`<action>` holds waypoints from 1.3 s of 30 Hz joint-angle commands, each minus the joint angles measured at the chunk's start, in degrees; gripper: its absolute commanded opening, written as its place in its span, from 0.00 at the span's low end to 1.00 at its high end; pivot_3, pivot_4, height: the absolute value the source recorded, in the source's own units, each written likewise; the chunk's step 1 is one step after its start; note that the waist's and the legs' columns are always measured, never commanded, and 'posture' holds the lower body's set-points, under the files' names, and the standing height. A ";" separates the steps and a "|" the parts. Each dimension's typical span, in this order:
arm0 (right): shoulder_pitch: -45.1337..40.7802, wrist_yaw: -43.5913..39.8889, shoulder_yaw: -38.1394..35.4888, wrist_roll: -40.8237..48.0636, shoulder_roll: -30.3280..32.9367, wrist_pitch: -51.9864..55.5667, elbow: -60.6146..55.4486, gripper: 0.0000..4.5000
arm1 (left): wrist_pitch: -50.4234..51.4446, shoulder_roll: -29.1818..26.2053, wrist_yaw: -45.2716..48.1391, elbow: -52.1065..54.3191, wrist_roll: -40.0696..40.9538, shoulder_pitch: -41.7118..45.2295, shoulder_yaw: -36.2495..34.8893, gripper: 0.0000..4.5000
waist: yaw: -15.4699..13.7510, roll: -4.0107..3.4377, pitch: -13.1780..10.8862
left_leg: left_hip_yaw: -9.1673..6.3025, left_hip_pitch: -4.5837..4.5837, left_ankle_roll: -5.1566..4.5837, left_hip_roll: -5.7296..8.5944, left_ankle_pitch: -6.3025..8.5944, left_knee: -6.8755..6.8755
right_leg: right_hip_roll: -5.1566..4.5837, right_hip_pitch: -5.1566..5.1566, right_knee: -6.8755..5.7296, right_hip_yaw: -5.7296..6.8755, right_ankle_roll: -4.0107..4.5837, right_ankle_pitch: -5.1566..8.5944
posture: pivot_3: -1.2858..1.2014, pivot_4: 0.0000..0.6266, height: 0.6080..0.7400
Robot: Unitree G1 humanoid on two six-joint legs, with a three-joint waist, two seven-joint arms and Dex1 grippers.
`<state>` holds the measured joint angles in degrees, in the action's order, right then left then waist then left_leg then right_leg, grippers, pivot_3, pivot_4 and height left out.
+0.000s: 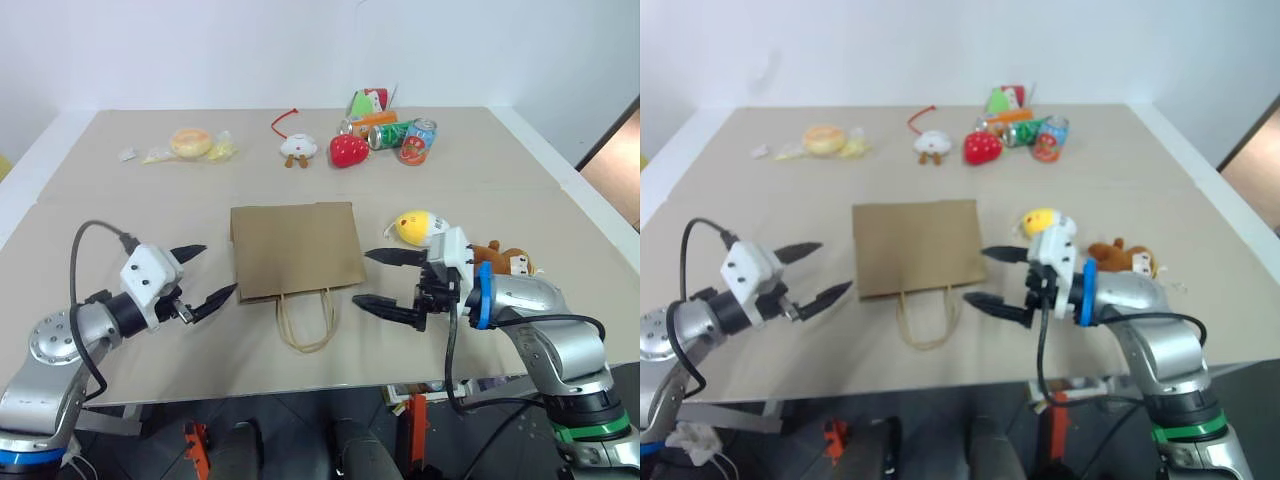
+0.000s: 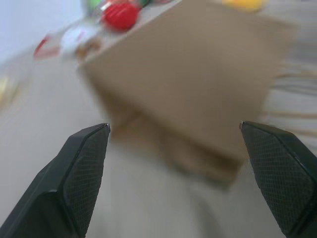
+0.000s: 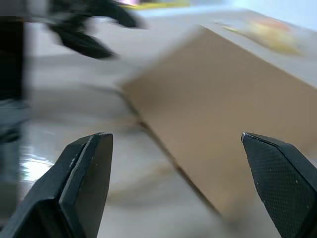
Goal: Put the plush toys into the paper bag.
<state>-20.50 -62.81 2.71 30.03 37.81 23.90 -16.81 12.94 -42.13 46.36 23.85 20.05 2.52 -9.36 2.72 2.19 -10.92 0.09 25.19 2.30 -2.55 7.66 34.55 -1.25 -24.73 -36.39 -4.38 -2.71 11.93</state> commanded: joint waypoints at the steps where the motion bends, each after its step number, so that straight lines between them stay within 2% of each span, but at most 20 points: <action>1: -2.71 -5.67 2.18 0.97 0.99 -1.28 -0.56 1.00 | -3.85 -1.95 5.12 1.99 -0.88 3.23 3.43 0.97 | -0.09 0.00 0.00 | 0.04 0.01 -0.01 0.00 0.00 -0.01 | -0.03 0.00 0.00 0.00 0.00 0.00 | 0.52 0.24 1.00; 11: -6.42 -6.88 3.68 -0.90 -0.25 -2.65 3.12 1.00 | -13.66 -0.43 14.92 -5.70 -7.38 12.51 17.58 0.97 | -0.16 0.01 0.01 | 0.07 0.07 -0.06 -0.03 0.00 -0.02 | 0.05 -0.12 -0.11 0.00 0.15 -0.10 | 0.52 0.24 1.00; 16: -6.01 -4.19 2.59 -1.64 -0.95 -2.48 3.15 1.00 | -21.52 -1.81 19.06 -11.87 -10.95 14.95 19.72 0.97 | -0.08 0.01 0.01 | 0.07 0.05 -0.07 -0.06 0.00 -0.01 | 0.10 -0.18 -0.25 -0.01 0.16 -0.11 | 0.52 0.24 1.00; 19: -5.47 -3.41 2.41 -1.66 -0.89 -2.36 2.55 1.00 | -24.91 -0.86 20.06 -14.20 -12.08 16.49 20.95 0.97 | -0.12 0.01 0.01 | 0.07 0.00 -0.07 -0.06 -0.01 0.01 | 0.09 -0.20 -0.41 -0.01 0.16 -0.11 | 0.52 0.24 1.00; 29: -3.27 -1.10 1.89 -1.66 -0.45 -2.59 0.78 1.00 | -25.14 4.48 19.00 -16.04 -12.77 19.91 23.42 0.97 | -0.14 0.01 0.01 | 0.06 0.01 -0.08 -0.05 -0.01 0.13 | 0.11 -0.18 -0.52 -0.02 0.16 -0.11 | 0.52 0.24 1.00; 36: -2.37 -0.18 2.09 -1.72 -0.64 -2.66 -0.05 1.00 | -29.25 6.57 19.75 -19.05 -15.47 21.79 26.49 0.97 | -0.11 0.01 0.01 | 0.04 -0.04 -0.09 -0.06 -0.02 0.15 | 0.16 -0.18 -0.62 -0.03 0.16 -0.11 | 0.52 0.24 1.00; 39: -2.22 0.03 2.22 -1.83 -0.69 -2.63 -0.20 1.00 | -30.25 7.20 20.08 -19.96 -14.75 22.73 26.56 0.78 | -0.14 0.01 0.01 | 0.02 -0.03 -0.09 -0.06 -0.02 0.19 | 0.17 -0.17 -0.62 -0.03 0.16 -0.11 | 0.52 0.24 1.00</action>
<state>-22.76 -63.15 6.33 27.84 37.03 22.06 -14.83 -16.12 -34.98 66.33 3.62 4.66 24.13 17.61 2.58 2.20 -10.91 0.12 25.16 2.20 -2.61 7.63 34.76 -1.09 -24.89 -37.01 -4.42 -2.55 11.82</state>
